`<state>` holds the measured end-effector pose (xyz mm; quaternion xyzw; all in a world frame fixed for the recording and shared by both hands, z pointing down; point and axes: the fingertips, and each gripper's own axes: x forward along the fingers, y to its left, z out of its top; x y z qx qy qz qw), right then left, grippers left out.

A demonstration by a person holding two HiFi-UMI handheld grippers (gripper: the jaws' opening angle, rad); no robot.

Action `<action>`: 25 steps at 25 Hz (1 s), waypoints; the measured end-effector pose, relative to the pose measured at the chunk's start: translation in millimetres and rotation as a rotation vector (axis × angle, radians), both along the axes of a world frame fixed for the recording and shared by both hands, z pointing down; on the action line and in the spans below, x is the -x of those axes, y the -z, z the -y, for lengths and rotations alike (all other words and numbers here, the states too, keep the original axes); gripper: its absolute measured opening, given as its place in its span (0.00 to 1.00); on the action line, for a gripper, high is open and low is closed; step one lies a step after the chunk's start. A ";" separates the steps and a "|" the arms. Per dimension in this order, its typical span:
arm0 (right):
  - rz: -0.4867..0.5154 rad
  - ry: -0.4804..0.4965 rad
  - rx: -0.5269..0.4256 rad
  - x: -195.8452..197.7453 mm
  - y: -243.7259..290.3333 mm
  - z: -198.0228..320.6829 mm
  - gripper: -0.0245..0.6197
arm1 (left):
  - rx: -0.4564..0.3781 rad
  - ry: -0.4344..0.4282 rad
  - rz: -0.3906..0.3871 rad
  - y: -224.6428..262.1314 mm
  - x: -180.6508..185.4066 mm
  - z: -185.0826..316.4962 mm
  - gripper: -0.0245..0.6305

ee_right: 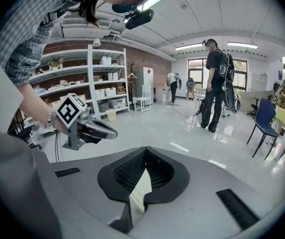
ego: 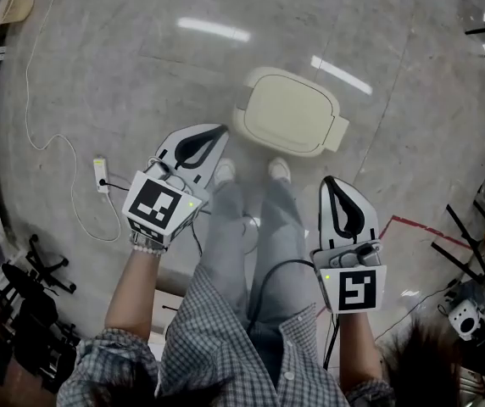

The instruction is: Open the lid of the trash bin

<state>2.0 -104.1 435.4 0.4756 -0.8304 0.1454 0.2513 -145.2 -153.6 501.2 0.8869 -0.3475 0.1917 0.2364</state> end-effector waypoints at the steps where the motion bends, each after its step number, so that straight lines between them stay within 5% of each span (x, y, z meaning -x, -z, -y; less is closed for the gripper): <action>1: -0.001 -0.008 0.007 -1.7 -4.7 -0.7 0.06 | 0.007 -0.003 0.001 -7.0 -0.6 1.4 0.04; 25: 0.044 -0.191 0.053 -32.8 -53.7 -5.2 0.06 | 0.153 -0.130 0.139 -175.3 -27.8 31.3 0.04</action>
